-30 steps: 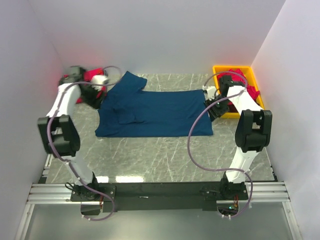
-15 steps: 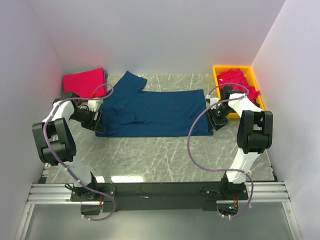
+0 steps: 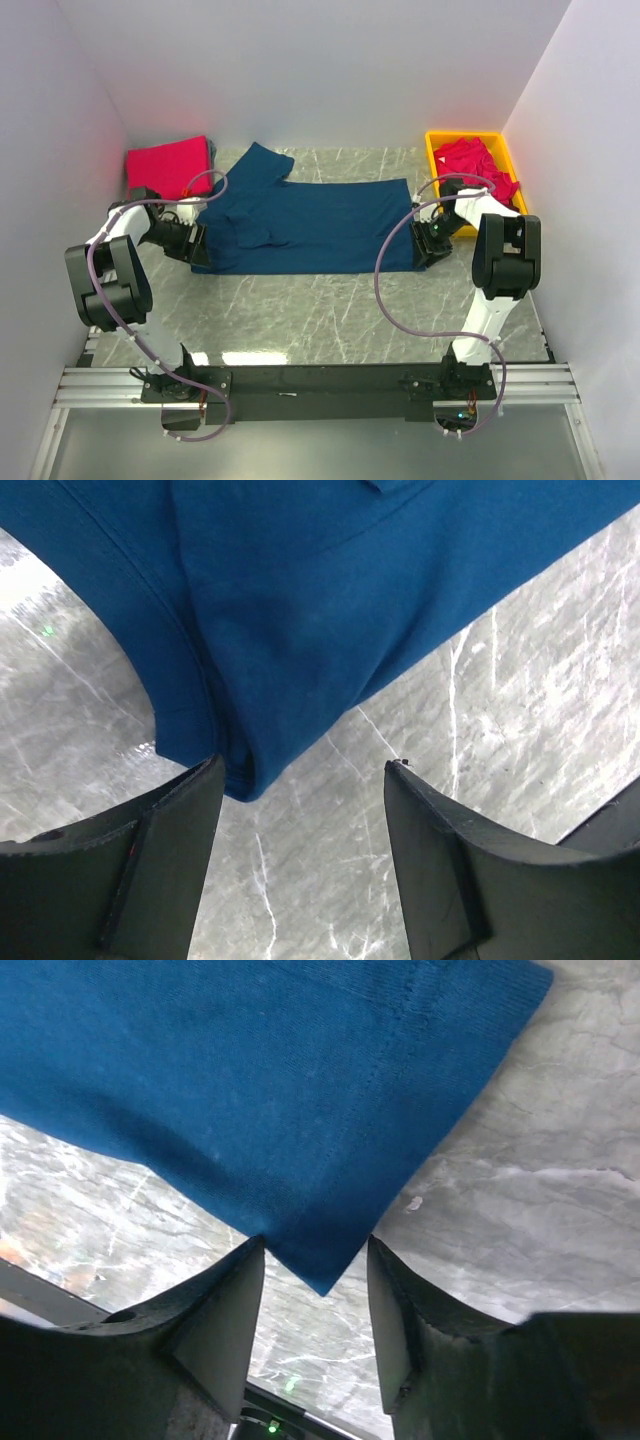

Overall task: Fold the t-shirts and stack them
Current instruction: Fold the tshirt

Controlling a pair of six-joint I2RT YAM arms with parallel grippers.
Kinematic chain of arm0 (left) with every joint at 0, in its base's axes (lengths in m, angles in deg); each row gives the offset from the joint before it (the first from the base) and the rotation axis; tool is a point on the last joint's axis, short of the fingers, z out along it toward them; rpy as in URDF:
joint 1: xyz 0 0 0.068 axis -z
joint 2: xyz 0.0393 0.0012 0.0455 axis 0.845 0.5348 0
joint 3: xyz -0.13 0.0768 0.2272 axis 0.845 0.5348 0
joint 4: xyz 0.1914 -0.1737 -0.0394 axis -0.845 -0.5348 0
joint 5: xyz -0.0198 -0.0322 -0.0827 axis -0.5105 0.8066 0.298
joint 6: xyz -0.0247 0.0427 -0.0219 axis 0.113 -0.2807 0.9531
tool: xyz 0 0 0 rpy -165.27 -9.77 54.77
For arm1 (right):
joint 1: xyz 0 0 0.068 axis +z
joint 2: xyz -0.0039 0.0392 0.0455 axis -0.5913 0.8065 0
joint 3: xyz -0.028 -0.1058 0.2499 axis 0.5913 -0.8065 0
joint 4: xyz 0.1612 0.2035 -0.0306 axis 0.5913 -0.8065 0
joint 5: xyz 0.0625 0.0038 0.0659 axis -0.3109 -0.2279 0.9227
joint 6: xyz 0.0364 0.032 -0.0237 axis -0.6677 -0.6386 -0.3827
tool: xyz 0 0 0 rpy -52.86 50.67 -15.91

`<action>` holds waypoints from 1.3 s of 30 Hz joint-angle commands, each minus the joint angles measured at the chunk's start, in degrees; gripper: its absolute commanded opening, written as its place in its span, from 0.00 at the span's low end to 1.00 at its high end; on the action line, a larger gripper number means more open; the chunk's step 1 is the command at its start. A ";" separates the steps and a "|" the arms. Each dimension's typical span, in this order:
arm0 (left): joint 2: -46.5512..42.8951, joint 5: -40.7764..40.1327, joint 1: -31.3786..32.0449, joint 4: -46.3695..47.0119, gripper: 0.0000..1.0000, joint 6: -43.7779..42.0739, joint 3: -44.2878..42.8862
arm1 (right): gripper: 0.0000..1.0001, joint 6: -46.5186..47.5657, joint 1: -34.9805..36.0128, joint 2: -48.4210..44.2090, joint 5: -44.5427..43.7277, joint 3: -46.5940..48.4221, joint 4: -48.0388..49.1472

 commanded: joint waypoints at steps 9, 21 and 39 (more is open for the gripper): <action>2.79 1.04 -0.07 1.77 0.65 -1.71 -2.32 | 0.41 -1.33 -0.31 1.38 3.20 2.32 -0.80; 3.40 2.98 -0.07 1.68 0.63 -1.89 -2.40 | 0.39 -0.80 -1.37 0.16 2.67 2.76 -2.99; 3.85 0.52 -0.07 -2.00 0.01 -3.38 -2.76 | 0.00 0.77 -2.60 -0.01 -0.31 3.20 -2.91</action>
